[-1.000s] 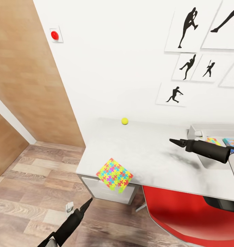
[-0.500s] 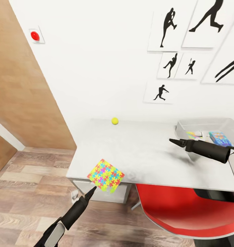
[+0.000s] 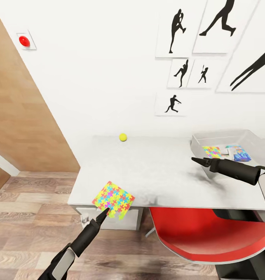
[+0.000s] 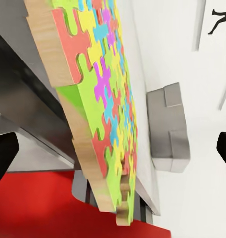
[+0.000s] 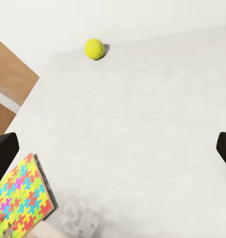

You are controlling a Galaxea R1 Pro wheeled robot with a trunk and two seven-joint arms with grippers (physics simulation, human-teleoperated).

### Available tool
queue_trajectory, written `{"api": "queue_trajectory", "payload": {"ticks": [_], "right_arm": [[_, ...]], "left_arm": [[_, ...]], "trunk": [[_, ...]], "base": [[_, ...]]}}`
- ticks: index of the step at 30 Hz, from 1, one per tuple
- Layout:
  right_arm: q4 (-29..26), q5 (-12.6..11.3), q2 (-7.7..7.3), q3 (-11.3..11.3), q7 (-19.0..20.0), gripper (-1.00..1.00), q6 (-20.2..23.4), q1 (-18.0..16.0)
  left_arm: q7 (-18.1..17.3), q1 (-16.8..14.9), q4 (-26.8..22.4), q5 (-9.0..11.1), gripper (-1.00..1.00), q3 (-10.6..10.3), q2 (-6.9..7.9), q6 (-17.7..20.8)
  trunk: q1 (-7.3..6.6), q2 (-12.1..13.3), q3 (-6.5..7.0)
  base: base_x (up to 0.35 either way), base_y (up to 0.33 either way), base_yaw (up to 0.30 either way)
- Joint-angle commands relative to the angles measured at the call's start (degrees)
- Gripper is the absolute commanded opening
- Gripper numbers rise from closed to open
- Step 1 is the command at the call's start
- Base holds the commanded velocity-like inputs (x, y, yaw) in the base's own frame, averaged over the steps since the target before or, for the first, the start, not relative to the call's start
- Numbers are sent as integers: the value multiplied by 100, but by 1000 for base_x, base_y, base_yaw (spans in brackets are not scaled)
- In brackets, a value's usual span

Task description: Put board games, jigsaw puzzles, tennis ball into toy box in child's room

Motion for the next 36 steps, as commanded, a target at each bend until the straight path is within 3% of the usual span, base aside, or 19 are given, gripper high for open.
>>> {"api": "queue_trajectory", "payload": {"ticks": [1, 11, 25, 28, 30, 36], "right_arm": [[-1, 22, 0, -6, 36, 100, 29, -6], [-1, 22, 1, -7, 36, 100, 29, -6], [-1, 22, 1, -14, 36, 100, 29, -9], [-1, 22, -2, -15, 36, 100, 29, -12], [-1, 22, -9, -15, 36, 100, 29, -13], [-1, 22, -28, -21, 36, 100, 29, -14]], "left_arm": [[-12, -3, 1, 44, 100, 2, -2, 64], [19, -4, 8, 65, 100, 7, -17, 80], [38, -4, 18, 81, 100, 12, -21, 81], [135, -4, 23, 193, 100, 9, -31, 77], [354, -4, 24, 422, 100, 2, -44, 67], [509, -4, 22, 592, 100, -4, -51, 57]], "trunk": [[3, -10, -9], [3, -10, -9], [3, -10, -9], [3, -10, -9], [3, -10, -9], [3, -10, -9]], "base": [[0, 0, -8], [0, 0, -148], [0, 0, -15], [0, 0, 0], [0, 0, 0], [0, 0, 0]]}}
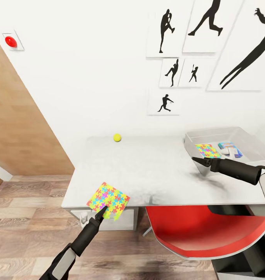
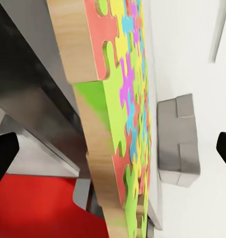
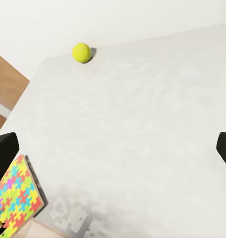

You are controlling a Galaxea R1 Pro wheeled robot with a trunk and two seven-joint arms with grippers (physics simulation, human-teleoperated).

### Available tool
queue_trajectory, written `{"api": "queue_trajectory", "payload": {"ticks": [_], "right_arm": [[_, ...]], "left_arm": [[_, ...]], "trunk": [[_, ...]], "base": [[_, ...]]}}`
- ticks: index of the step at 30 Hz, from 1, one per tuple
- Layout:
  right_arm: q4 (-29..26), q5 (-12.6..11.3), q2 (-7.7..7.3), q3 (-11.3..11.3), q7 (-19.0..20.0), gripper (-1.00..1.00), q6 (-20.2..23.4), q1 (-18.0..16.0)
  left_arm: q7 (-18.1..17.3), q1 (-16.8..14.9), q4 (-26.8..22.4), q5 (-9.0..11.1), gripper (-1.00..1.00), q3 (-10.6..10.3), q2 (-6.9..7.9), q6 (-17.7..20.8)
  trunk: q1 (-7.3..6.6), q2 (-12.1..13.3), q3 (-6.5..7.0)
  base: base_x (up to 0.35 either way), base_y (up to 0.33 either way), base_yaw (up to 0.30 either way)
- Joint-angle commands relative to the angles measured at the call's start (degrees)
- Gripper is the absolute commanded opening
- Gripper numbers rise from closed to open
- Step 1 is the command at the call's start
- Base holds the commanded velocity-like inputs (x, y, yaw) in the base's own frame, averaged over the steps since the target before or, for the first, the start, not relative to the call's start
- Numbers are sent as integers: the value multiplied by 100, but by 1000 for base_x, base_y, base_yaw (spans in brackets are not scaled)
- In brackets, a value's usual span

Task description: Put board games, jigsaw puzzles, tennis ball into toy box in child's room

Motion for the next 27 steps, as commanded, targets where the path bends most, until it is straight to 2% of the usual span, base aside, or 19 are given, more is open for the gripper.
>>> {"api": "queue_trajectory", "payload": {"ticks": [1, 5, 6, 21, 27], "right_arm": [[-1, 22, -2, -6, 36, 100, 29, -6], [-1, 22, -5, -8, 36, 100, 29, -6], [-1, 22, -6, -9, 36, 100, 29, -6], [-1, 22, -12, -1, 53, 100, 29, -6], [-1, 22, -20, -1, 53, 100, 29, -6]], "left_arm": [[-5, -3, 0, 52, 100, 7, -2, 59], [12, -3, -1, 72, 100, 1, -3, 65], [16, -6, -1, 75, -100, 0, -3, 69], [-72, -10, -81, 95, -100, -22, -2, 83], [-374, -7, -155, 91, -100, -42, -3, 85]], "trunk": [[3, -10, -9], [3, -10, -9], [3, -10, -9], [3, -10, -9], [3, -10, -9]], "base": [[0, 0, 0], [0, 0, 0], [0, 0, 0], [0, 0, 0], [0, 0, 0]]}}
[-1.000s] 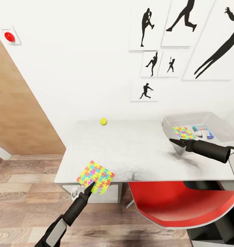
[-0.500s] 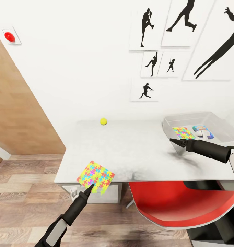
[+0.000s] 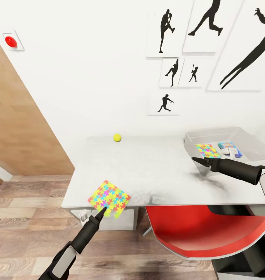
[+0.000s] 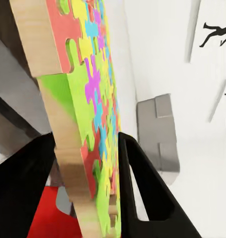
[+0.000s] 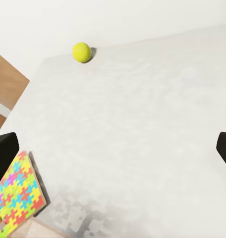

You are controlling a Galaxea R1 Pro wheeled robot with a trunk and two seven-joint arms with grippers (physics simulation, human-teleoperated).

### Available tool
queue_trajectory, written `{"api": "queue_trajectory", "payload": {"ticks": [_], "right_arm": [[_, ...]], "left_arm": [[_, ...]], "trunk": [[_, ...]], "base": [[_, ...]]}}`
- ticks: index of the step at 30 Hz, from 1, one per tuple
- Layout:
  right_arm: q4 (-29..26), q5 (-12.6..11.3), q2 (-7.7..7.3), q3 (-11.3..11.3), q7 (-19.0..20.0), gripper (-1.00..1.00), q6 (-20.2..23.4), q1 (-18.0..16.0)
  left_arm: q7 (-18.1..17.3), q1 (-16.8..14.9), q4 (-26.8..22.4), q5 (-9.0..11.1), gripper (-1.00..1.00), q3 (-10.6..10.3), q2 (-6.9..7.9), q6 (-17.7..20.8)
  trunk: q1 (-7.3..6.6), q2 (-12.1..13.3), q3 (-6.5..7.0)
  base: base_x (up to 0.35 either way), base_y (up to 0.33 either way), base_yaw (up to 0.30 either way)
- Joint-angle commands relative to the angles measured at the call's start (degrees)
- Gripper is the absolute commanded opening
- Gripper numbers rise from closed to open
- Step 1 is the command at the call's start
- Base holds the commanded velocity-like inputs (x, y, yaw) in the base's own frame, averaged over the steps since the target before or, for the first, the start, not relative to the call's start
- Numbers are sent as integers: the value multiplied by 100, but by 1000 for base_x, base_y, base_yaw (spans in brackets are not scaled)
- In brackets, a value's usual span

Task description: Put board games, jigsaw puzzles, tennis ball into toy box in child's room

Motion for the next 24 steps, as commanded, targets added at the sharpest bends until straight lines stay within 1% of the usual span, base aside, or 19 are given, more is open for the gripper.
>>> {"api": "queue_trajectory", "payload": {"ticks": [1, 7, 11, 16, 17, 18, 19, 20, 21, 22, 24], "right_arm": [[-1, 22, -1, -6, 35, 100, 29, -6], [-1, 22, -6, -3, 37, 100, 29, 8], [-1, 22, -14, 3, 43, 100, -18, 43], [-1, 22, -5, 10, 44, 100, -72, 69], [-1, 22, -3, 15, 44, 100, -112, 75], [-1, 22, 0, 23, 46, 100, -224, 77], [-1, 22, 1, 28, 47, 100, -310, 78], [-1, 22, -3, 30, 46, 100, -496, 80], [-1, 22, -5, 28, 48, 100, -574, 80], [-1, 24, -8, 16, 46, 100, -686, 81], [-1, 27, -9, 5, 46, 100, -766, 81]], "left_arm": [[-40, -2, -13, 25, -100, 5, -2, 52], [-143, 0, -110, 23, -100, -12, 2, 59], [-363, 1, -201, 8, -100, -17, 2, 59], [-483, 6, -235, 0, -100, -26, -1, 61], [-596, 34, -427, -21, -100, -76, 4, 247], [-618, 57, -650, -39, -100, -202, 2, 491], [-617, 74, -763, -46, -100, -282, 1, 610], [-582, 117, -971, -53, -100, -431, 0, 809], [-549, 138, -1069, -55, -100, -490, 0, 882], [-482, 178, -1320, -58, -100, -583, -6, 981], [-429, 229, -1593, -65, -100, -663, -11, 1034]], "trunk": [[3, -10, -9], [3, -10, -9], [3, -10, -9], [3, -10, -9], [3, -10, -9], [3, -10, -9], [3, -10, -9], [3, -10, -9], [3, -10, -9], [3, -10, -9], [3, -10, -9]], "base": [[0, 0, 0], [0, 0, 0], [0, 0, 0], [0, 0, 0], [0, 0, 0], [0, 0, 0], [0, 0, 0], [0, 0, 0], [0, 0, 0], [0, 0, 0], [0, 0, 0]]}}
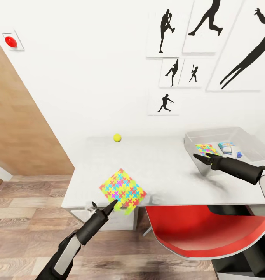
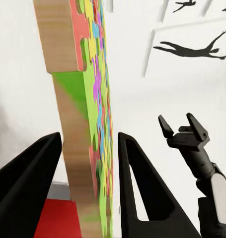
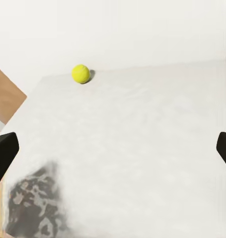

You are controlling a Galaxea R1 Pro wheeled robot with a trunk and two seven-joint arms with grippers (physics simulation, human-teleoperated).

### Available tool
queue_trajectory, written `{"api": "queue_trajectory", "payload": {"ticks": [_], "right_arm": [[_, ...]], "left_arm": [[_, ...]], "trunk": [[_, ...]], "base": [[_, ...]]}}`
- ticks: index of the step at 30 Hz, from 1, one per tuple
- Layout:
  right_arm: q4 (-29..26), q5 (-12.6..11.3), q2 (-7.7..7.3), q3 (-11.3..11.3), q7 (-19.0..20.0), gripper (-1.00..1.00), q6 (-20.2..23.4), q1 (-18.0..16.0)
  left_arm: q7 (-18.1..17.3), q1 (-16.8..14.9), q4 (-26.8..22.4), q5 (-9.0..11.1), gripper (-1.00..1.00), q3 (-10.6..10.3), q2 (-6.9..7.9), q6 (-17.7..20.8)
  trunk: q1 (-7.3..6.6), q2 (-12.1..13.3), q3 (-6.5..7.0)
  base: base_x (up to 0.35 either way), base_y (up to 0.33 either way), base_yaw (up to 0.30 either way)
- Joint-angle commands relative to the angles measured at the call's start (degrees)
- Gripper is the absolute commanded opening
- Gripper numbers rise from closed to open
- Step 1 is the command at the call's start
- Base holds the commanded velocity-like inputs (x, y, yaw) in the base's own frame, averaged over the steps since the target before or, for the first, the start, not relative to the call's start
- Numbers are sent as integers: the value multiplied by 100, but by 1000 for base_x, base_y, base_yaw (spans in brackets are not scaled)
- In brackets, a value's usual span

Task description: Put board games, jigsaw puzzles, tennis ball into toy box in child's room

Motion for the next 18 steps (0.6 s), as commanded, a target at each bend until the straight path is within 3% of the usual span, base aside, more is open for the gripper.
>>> {"api": "queue_trajectory", "payload": {"ticks": [1, 4, 5, 7, 9, 11, 14, 15, 18], "right_arm": [[-1, -3, -1, -17, 16, 100, -29, -5], [-1, -1, -4, -30, 16, 100, -86, -5], [-1, -1, -4, -70, 16, 100, -108, -5], [-1, 0, -4, -167, 16, 100, -122, -5], [-1, 0, 0, -515, 19, 100, -130, -3], [-1, 0, -3, -701, 19, 100, -118, -1], [2, 2, -15, -1003, 18, 100, -107, 3], [4, 15, -27, -1100, 14, 100, -119, 3], [7, 32, -111, -1211, 13, 100, -139, 53]], "left_arm": [[64, 50, -291, 39, -100, -123, 1, 88], [329, 103, -695, -8, -100, -377, 4, 116], [601, 128, -925, -22, -100, -532, 5, 126], [876, 145, -1110, -21, -100, -648, -1, 140], [1287, 152, -1381, -21, -100, -822, -61, 192], [1460, 133, -1531, -34, -100, -878, -121, 236], [1988, 13, -1998, -47, -100, -947, -229, 519], [2359, -144, -2291, -30, -100, -966, -285, 742], [2863, -506, -2641, -14, -100, -1000, -479, 1110]], "trunk": [[3, -10, -9], [3, -10, -9], [3, -10, -9], [3, -10, -9], [3, -10, -9], [3, -10, -9], [3, -10, -9], [3, -10, -9], [3, -10, -9]], "base": [[0, 0, 0], [0, 0, 0], [0, 0, 0], [0, 0, 0], [0, 0, 0], [0, 0, 0], [0, 0, 0], [0, 0, 0], [0, 0, 0]]}}
